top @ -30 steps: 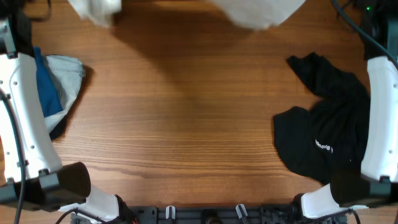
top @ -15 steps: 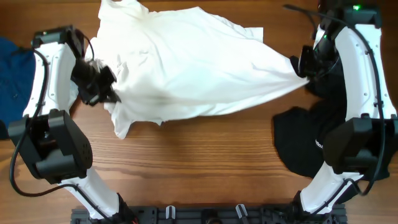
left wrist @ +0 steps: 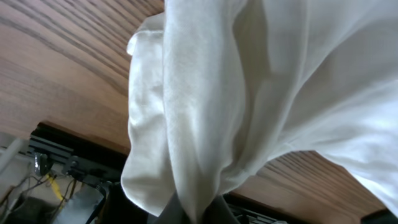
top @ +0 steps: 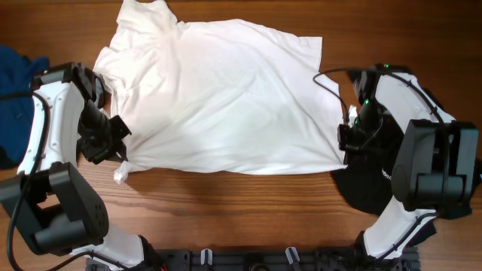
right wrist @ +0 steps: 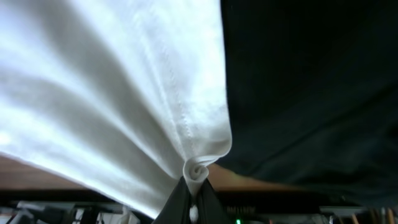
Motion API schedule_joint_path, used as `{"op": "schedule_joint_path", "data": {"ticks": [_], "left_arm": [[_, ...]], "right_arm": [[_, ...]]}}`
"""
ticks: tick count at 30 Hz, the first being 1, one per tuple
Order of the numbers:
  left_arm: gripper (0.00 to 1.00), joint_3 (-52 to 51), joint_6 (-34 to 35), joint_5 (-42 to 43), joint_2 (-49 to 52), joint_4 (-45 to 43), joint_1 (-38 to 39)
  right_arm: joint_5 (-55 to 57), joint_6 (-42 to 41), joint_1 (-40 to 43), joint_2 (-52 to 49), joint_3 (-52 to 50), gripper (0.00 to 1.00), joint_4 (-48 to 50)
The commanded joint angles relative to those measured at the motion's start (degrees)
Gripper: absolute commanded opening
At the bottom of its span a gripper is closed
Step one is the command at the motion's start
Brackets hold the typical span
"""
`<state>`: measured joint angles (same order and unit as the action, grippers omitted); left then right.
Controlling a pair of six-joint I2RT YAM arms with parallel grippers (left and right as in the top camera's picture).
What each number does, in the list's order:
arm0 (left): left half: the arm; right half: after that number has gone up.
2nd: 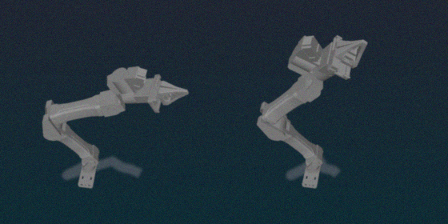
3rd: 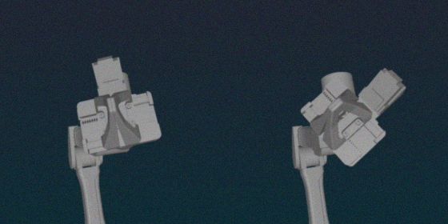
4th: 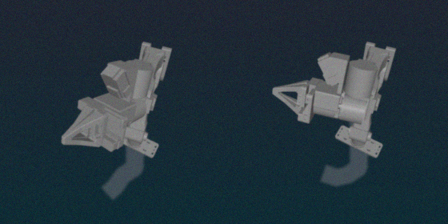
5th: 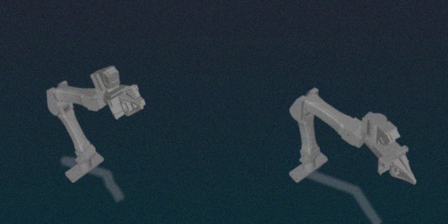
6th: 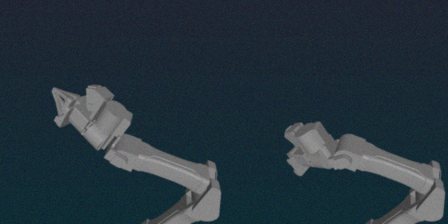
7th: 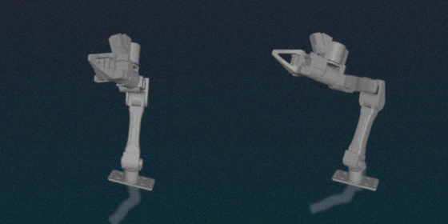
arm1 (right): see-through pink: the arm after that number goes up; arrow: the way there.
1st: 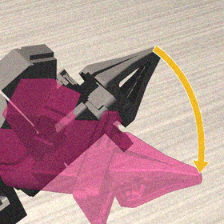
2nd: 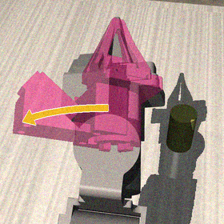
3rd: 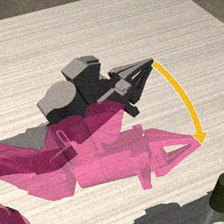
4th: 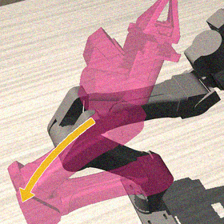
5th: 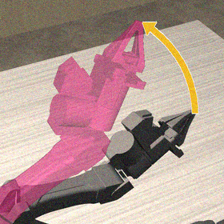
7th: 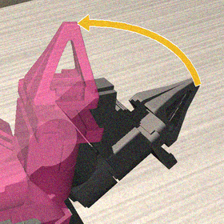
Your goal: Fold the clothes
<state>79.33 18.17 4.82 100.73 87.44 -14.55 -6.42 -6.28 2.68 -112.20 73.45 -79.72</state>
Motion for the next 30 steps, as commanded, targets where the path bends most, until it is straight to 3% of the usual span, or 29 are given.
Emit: {"op": "schedule_joint_path", "data": {"ticks": [1,6,15,20,24,30], "left_arm": [[0.04,-0.26,1.79,-2.40,0.09,0.52,-1.79],[0.04,-0.42,2.08,-2.54,-0.35,-1.16,-1.77],[0.04,-0.44,9.14,3.45,-0.44,-28.30,-1.70],[0.04,-0.70,9.31,4.57,-0.44,-34.27,-1.66],[0.04,-0.72,9.27,4.57,-0.44,-31.19,-1.66],[0.04,-0.70,4.81,4.76,-0.46,-11.58,-1.68]], "right_arm": [[0.13,-1.29,0.02,1.07,-5.03,0.04,1.84],[-2.86,-1.42,0.04,4.11,-5.95,0.04,6.03],[-13.86,-1.81,0.02,5.92,-5.92,0.04,33.62],[-13.88,-3.28,0.02,5.92,-5.90,0.04,39.47],[-17.68,-3.28,0.04,6.12,-5.84,0.04,37.07],[-14.73,-3.54,0.02,13.29,-5.86,0.04,20.00]]}}
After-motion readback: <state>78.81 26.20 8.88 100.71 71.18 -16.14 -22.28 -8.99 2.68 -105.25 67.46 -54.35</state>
